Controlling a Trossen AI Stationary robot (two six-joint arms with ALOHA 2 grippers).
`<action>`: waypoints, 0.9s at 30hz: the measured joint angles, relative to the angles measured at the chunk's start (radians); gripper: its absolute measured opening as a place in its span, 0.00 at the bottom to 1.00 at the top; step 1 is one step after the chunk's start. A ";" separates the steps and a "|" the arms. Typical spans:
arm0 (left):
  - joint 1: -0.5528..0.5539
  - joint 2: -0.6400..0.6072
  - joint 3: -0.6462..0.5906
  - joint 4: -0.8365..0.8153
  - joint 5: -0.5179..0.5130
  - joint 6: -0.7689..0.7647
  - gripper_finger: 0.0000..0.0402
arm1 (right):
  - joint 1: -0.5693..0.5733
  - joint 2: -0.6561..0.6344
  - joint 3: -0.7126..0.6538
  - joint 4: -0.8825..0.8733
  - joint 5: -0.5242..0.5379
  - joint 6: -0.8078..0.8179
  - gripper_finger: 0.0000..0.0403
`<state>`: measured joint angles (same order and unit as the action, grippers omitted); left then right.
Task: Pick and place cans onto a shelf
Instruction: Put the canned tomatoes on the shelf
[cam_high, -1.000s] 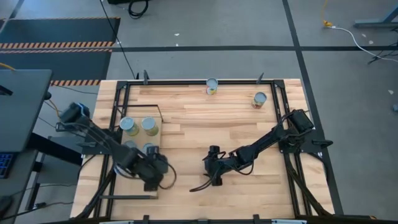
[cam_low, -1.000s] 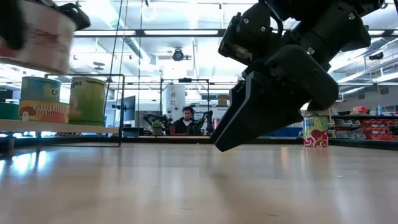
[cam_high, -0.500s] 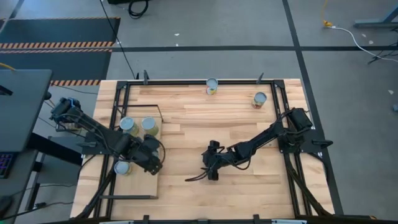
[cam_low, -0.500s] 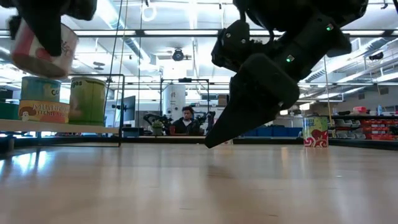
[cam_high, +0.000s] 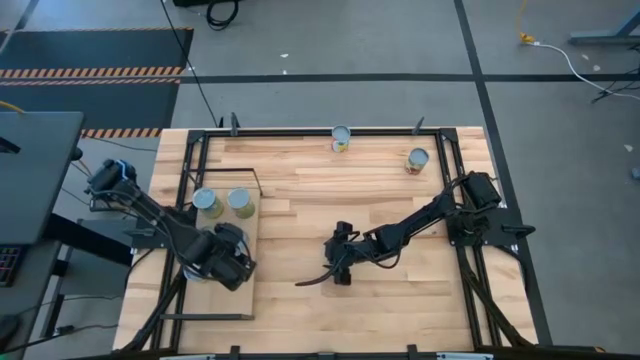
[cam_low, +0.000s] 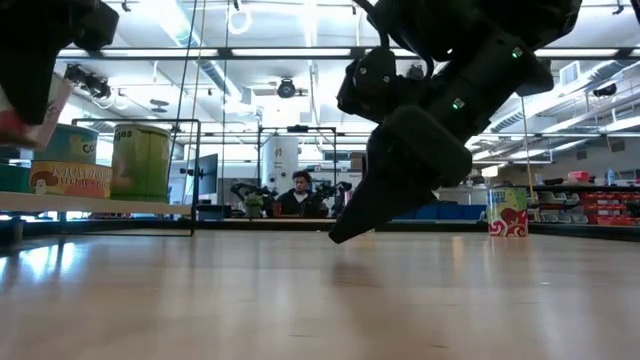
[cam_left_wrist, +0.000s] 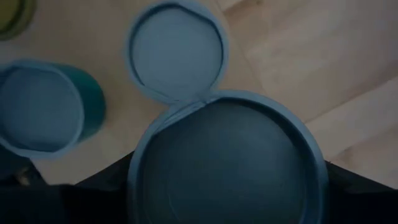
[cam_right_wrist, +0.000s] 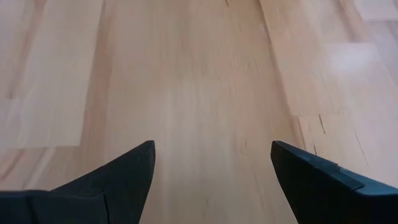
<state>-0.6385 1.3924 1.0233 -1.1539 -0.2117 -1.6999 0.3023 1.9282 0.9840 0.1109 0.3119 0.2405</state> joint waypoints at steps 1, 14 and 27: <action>-0.002 0.014 0.000 0.005 0.004 0.006 0.69 | 0.000 0.000 0.000 -0.007 0.000 0.002 0.81; -0.012 0.075 0.000 0.065 0.093 0.067 0.70 | 0.008 0.000 0.000 -0.062 -0.038 0.075 0.81; -0.012 0.075 0.000 0.089 0.052 0.193 0.71 | 0.038 0.000 0.000 -0.063 -0.054 0.076 0.81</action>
<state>-0.6502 1.4676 1.0229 -1.0645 -0.1601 -1.5066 0.3407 1.9278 0.9837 0.0483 0.2576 0.3161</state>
